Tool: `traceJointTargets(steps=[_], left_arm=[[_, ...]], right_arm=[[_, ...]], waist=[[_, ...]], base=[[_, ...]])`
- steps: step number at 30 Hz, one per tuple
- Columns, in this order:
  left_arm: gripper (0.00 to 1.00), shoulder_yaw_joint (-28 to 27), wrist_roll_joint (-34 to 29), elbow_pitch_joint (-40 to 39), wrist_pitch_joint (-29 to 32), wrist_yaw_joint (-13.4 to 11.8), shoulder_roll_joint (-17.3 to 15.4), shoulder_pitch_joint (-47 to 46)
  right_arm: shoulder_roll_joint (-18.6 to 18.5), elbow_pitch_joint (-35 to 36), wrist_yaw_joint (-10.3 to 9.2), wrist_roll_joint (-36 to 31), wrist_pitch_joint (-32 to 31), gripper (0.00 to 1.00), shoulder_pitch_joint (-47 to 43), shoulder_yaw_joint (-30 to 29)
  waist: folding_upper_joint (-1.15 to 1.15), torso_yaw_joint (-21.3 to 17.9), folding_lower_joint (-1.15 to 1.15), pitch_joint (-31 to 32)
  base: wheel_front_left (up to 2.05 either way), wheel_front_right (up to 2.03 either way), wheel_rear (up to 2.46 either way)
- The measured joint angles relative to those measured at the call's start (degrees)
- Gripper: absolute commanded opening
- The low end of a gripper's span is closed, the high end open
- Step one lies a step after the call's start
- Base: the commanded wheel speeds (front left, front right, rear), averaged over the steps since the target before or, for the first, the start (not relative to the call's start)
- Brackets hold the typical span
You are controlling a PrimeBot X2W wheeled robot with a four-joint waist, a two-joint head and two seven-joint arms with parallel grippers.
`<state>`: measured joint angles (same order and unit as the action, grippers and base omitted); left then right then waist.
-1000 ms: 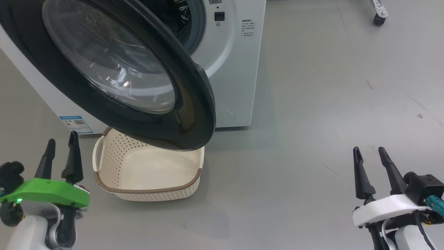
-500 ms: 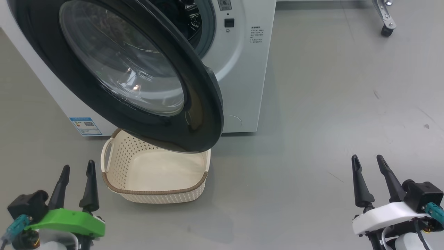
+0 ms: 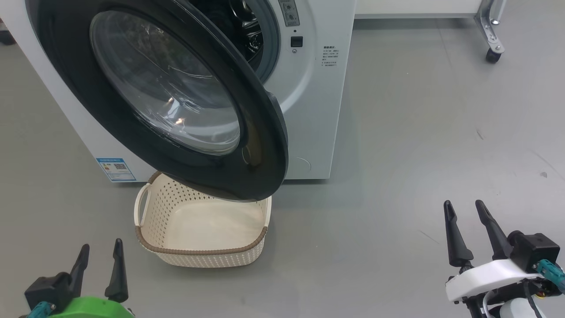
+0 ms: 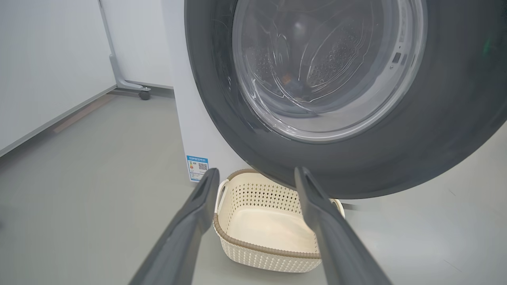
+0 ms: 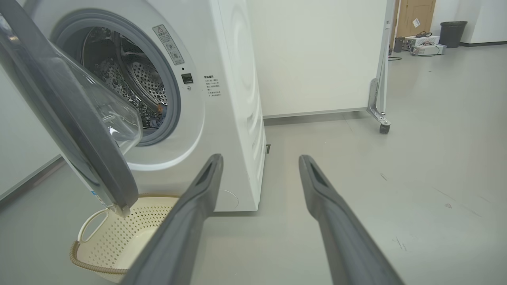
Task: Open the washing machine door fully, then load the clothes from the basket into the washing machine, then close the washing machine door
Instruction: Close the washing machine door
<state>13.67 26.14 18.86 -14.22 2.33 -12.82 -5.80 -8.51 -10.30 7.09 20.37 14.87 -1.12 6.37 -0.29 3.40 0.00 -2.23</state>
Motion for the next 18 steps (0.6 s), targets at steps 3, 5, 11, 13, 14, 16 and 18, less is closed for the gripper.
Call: traceJointTargets(steps=[3, 5, 11, 13, 14, 16, 18], left_arm=[[1.0, -0.6, -0.9, -0.5, 0.0, -0.5, 0.1, 1.2], [1.0, -0.9, -1.1, -1.2, 0.0, -0.6, 0.3, 1.6], [1.0, -1.7, -1.7, -2.5, 0.0, -0.6, 1.6, 2.9], [1.0, -2.0, -2.0, -3.1, 0.0, -0.6, 1.8, 3.0], [1.0, -2.3, -2.0, -3.4, 0.0, -0.6, 1.9, 3.1], [1.0, -2.6, -2.0, -3.8, 0.0, -0.6, 1.9, 3.3], [1.0, -2.8, -2.0, -4.0, 0.0, -0.6, 2.0, 3.6]], right_arm=[[0.0, -0.3, 0.0, 0.0, 0.0, 1.0, -0.2, 0.1], [0.0, -0.4, 0.0, 0.0, 0.0, 1.0, -0.6, 0.2], [0.2, -0.4, 0.0, 0.0, 0.0, 1.0, -1.4, 0.1], [0.2, -0.4, 0.0, 0.0, 0.0, 1.0, -1.4, 0.1], [0.2, -0.4, 0.0, 0.0, 0.0, 1.0, -1.4, 0.1], [0.2, -0.4, 0.0, 0.0, 0.0, 1.0, -1.4, 0.1], [0.2, -0.4, 0.0, 0.0, 0.0, 1.0, -1.4, 0.2]], waist=[[0.0, 0.0, 0.0, 0.8], [0.0, -0.1, 0.0, 1.3], [0.0, -0.3, 0.0, 2.0], [0.0, -0.3, 0.0, 2.1], [0.0, -0.3, 0.0, 2.1], [0.0, -0.2, 0.0, 2.2], [0.0, -0.2, 0.0, 2.2]], base=[[0.0, 0.0, 0.0], [0.0, 0.0, 0.0], [0.0, 0.0, 0.0], [0.0, 0.0, 0.0], [0.0, 0.0, 0.0], [0.0, 0.0, 0.0], [0.0, 0.0, 0.0]])
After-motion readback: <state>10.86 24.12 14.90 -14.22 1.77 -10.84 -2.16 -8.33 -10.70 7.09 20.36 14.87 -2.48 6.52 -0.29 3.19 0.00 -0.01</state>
